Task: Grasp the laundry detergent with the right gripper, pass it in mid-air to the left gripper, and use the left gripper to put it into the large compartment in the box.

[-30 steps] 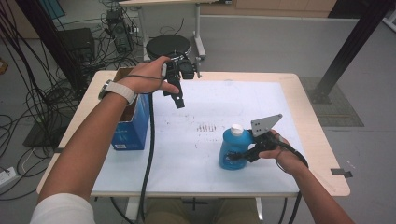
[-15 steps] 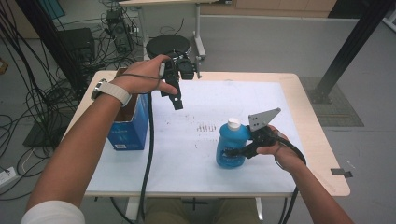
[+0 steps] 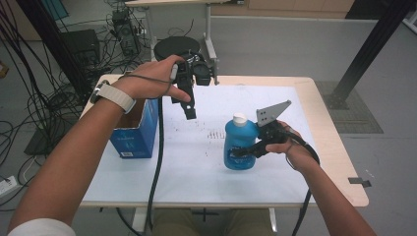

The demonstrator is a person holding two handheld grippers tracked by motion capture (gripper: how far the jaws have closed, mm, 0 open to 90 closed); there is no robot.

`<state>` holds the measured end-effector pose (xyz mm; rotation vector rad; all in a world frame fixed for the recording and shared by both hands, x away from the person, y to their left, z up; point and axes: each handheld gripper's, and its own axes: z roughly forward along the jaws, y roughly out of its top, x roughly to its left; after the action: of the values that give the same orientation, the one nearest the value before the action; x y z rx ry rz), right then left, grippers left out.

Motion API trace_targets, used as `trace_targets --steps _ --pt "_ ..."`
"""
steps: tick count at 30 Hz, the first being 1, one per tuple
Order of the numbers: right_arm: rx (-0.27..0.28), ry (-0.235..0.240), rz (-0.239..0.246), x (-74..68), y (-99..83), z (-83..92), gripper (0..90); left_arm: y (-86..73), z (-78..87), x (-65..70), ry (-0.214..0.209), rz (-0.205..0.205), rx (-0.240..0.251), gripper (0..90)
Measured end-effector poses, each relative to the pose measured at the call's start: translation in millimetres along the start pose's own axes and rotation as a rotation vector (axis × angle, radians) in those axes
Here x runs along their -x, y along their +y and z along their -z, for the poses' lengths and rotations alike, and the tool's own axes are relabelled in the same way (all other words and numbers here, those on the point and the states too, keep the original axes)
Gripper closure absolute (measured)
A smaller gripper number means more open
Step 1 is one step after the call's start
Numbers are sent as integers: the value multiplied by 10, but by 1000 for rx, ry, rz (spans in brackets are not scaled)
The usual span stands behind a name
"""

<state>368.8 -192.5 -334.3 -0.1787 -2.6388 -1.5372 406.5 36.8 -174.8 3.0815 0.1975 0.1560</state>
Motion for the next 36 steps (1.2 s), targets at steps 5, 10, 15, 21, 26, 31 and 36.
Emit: trace_targets --steps 5,10,15,21,26,31,36 --pt "-22 1 7 12 87 -51 435 69 67 107 -16 -27 -16 89" --pt "-30 3 11 28 148 -99 435 119 111 186 -29 -37 -16 85" --pt "-43 -1 23 41 206 -154 435 178 120 239 -44 -50 -9 85" --pt "-51 15 37 40 292 -228 435 238 116 284 -54 -72 -16 82" --pt "-55 17 48 59 344 -271 435 266 112 308 -59 -81 -17 76" --pt "-56 28 53 66 390 -324 435 297 88 314 -69 -80 -22 61" --pt "-64 34 53 74 425 -393 435 338 44 326 -78 -84 -22 57"
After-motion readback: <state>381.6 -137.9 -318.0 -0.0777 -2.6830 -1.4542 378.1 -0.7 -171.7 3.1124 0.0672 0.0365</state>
